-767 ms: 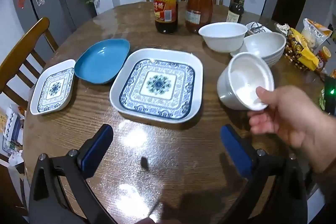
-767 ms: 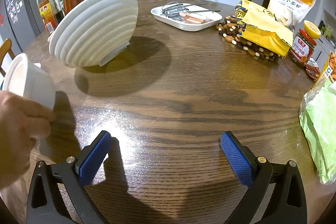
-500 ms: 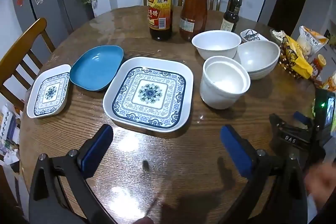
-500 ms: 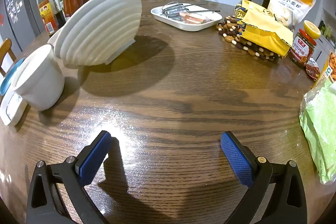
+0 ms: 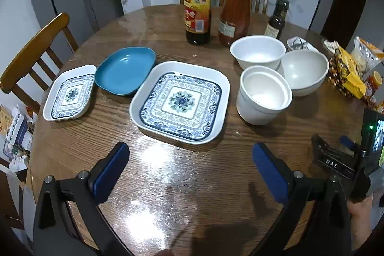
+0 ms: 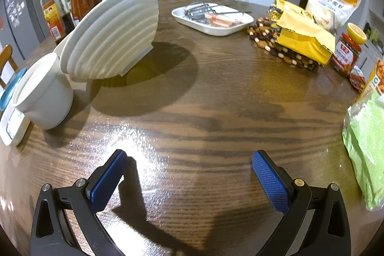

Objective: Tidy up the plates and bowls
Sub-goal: 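Move both grippers toward the large blue-patterned square plate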

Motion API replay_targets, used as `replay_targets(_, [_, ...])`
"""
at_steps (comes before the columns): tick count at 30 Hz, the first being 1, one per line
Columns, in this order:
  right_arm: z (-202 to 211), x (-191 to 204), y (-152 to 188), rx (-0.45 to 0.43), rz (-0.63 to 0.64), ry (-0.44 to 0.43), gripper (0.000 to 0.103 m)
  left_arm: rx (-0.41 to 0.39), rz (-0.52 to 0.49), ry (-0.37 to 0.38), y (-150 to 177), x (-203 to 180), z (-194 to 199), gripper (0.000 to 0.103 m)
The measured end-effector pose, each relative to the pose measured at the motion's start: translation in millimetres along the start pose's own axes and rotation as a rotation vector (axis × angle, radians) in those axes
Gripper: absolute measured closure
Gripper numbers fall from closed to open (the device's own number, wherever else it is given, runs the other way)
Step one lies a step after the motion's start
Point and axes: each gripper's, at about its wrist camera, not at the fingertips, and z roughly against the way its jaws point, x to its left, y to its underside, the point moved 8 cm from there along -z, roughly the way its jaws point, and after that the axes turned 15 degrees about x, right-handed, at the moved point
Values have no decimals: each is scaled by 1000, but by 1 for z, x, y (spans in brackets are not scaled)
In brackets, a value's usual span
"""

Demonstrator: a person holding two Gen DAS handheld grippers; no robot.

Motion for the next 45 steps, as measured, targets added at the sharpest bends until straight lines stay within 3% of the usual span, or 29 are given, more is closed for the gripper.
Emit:
replay_targets(2, [17, 5, 6, -1, -21, -48, 0, -33, 13, -19, -2, 8, 8, 1])
replay_targets(5, [58, 30, 9, -64, 48, -79, 0, -66, 23, -68, -7, 19, 17, 1])
replay_targets(9, [109, 72, 5, -143, 136, -132, 0, -79, 22, -77, -11, 26, 23, 1])
replay_targets(14, [136, 109, 2, -175, 193, -161, 0, -85, 13, -80, -12, 34, 28, 0])
replay_targets(21, [132, 135, 1, -133, 219, -146, 0, -65, 16, -61, -11, 49, 26, 0])
replay_targets(28, [122, 151, 5, -109, 214, -139, 0, -4, 52, 23, -9, 60, 11, 1])
replay_targets(36, [121, 169, 6, -122, 218, -123, 0, -14, -17, -43, -13, 75, 8, 0])
replay_targets(45, [124, 186, 4, -137, 230, -119, 0, -9, -11, -41, -15, 90, 7, 0])
